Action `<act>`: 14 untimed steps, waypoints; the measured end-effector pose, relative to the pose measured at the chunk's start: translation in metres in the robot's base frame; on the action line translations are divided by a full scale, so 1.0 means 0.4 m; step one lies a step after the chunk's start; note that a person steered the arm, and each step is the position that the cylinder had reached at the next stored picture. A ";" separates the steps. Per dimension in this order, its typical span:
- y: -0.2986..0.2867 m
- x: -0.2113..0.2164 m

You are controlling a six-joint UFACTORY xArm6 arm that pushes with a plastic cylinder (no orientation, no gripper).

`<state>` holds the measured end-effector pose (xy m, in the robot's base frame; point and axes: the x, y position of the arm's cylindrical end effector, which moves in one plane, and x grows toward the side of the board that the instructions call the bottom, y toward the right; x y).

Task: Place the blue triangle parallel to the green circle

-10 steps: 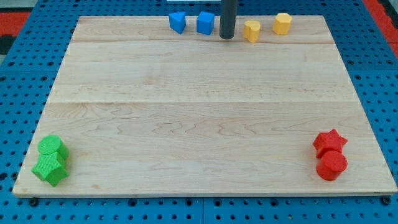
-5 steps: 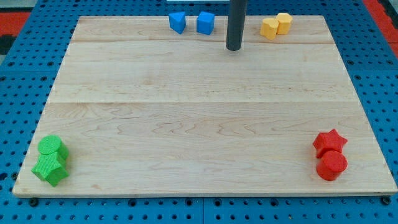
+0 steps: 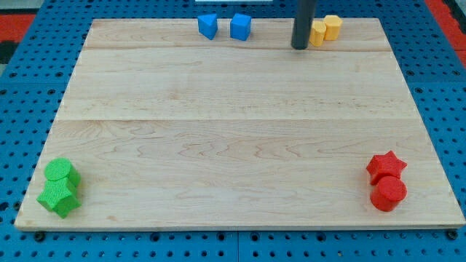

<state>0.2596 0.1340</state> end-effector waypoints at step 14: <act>-0.830 -0.038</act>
<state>0.2442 -0.1982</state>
